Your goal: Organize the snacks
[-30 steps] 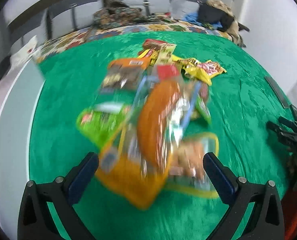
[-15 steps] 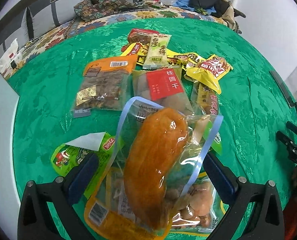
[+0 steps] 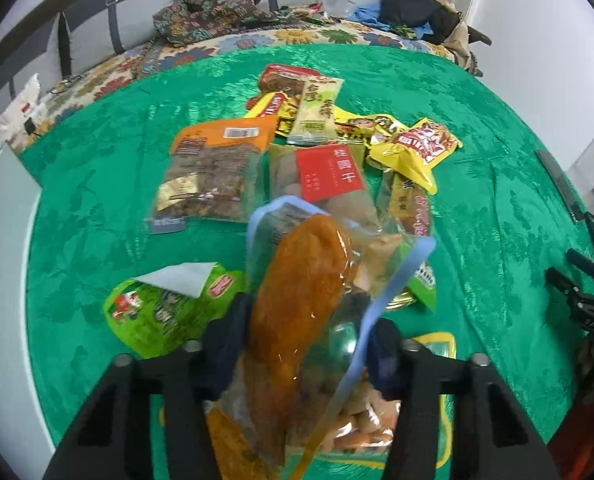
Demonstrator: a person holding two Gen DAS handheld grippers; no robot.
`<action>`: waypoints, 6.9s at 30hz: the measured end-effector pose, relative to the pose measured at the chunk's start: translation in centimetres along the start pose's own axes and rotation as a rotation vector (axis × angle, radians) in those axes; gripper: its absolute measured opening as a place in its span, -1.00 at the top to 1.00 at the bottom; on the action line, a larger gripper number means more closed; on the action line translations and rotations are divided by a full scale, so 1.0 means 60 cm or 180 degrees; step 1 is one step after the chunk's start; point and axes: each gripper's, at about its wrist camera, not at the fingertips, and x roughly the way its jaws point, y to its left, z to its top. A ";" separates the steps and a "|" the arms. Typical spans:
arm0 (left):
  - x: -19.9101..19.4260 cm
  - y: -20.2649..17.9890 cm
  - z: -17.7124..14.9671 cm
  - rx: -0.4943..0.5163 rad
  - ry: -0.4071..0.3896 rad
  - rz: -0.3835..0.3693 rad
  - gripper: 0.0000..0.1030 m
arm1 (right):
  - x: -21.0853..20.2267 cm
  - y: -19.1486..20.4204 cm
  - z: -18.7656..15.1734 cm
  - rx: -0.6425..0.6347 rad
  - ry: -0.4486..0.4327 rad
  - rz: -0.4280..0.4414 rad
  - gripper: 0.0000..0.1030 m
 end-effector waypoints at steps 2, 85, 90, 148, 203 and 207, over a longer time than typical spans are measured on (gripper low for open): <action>-0.010 0.007 -0.008 -0.0066 -0.0049 0.0048 0.20 | 0.000 -0.001 0.000 0.0000 0.0000 0.0000 -0.75; -0.080 0.116 -0.272 -0.0743 -0.0118 0.0619 -1.00 | -0.001 -0.002 -0.001 0.0003 -0.0004 -0.0005 -0.75; -0.082 0.115 -0.275 -0.0743 -0.0132 0.0622 -1.00 | -0.001 -0.001 -0.001 0.0003 -0.0004 -0.0005 -0.75; -0.313 0.143 -0.266 -0.1531 -0.1107 -0.0548 0.26 | -0.091 0.278 0.104 -0.0274 0.0954 0.2039 -0.14; -0.256 0.280 -0.230 -0.1524 -0.0677 0.1697 -0.66 | 0.022 -0.015 0.049 0.0181 0.0051 -0.0172 -0.46; -0.311 0.224 -0.229 -0.1381 -0.1212 0.2294 -0.72 | 0.022 -0.015 0.044 0.0217 0.0026 -0.0191 -0.59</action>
